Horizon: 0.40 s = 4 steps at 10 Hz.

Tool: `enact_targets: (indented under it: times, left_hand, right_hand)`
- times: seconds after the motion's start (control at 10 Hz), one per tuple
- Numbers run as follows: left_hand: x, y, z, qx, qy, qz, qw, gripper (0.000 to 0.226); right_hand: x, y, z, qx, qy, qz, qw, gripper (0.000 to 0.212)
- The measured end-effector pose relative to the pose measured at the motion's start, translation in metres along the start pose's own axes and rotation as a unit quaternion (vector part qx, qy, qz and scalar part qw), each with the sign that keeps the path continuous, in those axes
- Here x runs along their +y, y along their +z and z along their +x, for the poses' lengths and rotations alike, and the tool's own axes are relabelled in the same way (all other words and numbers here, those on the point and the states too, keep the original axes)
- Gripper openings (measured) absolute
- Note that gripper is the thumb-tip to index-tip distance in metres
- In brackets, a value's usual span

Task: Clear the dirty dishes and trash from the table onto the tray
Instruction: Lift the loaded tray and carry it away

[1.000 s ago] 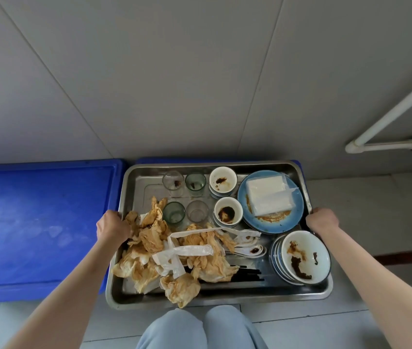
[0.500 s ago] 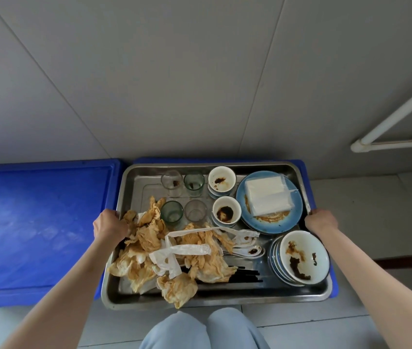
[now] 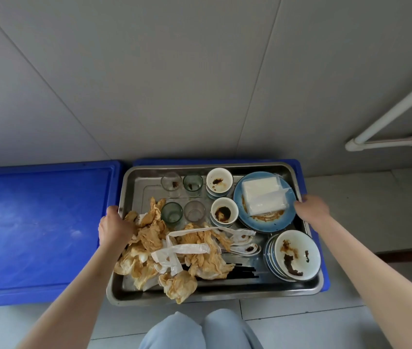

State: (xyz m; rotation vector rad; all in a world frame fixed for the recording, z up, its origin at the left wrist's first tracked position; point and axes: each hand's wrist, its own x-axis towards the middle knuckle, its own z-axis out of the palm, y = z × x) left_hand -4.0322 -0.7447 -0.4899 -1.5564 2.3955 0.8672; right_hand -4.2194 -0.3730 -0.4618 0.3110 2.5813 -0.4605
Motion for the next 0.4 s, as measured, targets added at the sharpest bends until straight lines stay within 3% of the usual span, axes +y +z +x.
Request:
enact_targets:
  times: [0.1,0.3,0.4]
  left_hand:
    - [0.013,-0.011,-0.014,-0.003,0.031,0.009,0.999,0.062]
    - [0.045,-0.063,-0.057,-0.005,0.100,0.042,0.994,0.083]
    - [0.063,-0.101,-0.089,0.002,0.130,0.023,0.991,0.088]
  right_hand:
    - [-0.018,-0.003,-0.015,0.006,-0.054,0.040,0.998,0.031]
    - [-0.048,-0.031,-0.069,0.026,-0.148,0.077,0.986,0.074]
    - [-0.059,-0.059,-0.106,0.038,-0.188,0.076,0.979,0.084]
